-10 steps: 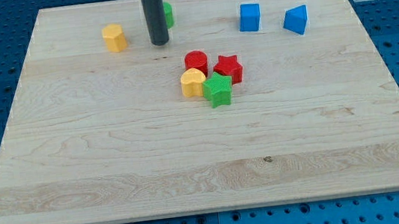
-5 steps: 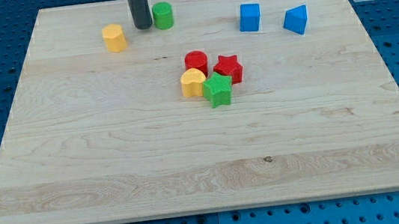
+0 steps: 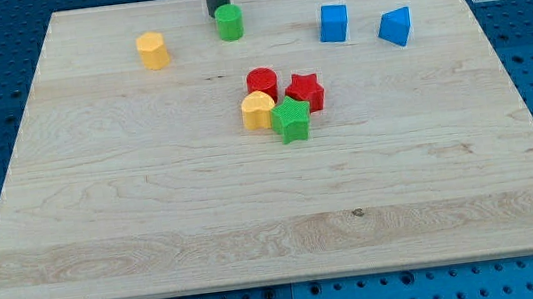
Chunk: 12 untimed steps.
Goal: Adjust the green circle to the bottom of yellow heart
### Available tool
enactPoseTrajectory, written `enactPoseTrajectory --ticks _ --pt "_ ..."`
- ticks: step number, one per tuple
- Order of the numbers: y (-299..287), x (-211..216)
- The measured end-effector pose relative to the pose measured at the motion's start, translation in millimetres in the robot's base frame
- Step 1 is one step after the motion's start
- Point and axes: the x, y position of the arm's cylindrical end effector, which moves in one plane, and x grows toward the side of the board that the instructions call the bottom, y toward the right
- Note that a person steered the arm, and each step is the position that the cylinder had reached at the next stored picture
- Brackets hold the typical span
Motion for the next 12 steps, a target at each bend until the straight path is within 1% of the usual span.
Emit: enactPoseTrajectory --ticks 1,2,3,5,6,7,8,10,11,12 --pt "10 -7" --pt "22 26" --pt "26 41" --pt "29 41" --pt "58 41" --pt "56 49" --pt "47 68" --pt "45 70" --pt "30 78" --pt "15 77"
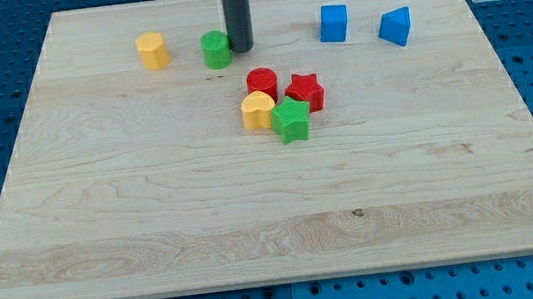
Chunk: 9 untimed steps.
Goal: Adjust the green circle to the bottom of yellow heart
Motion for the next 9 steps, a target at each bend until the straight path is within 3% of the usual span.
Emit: enactPoseTrajectory --ticks 2,4,7,8,9 --pt "-48 -25" --pt "-50 34" --pt "-70 59" --pt "-72 102" --pt "-72 114"
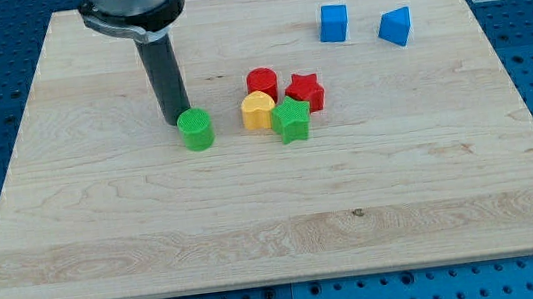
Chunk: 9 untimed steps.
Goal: Adjust the green circle to the bottom of yellow heart
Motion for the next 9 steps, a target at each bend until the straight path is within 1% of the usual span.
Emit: enactPoseTrajectory --ticks 2,3,4,6,7,8,9 --pt "-23 5" --pt "-13 39" --pt "-12 40" --pt "3 72" --pt "3 72" --pt "-16 51" --pt "4 19"
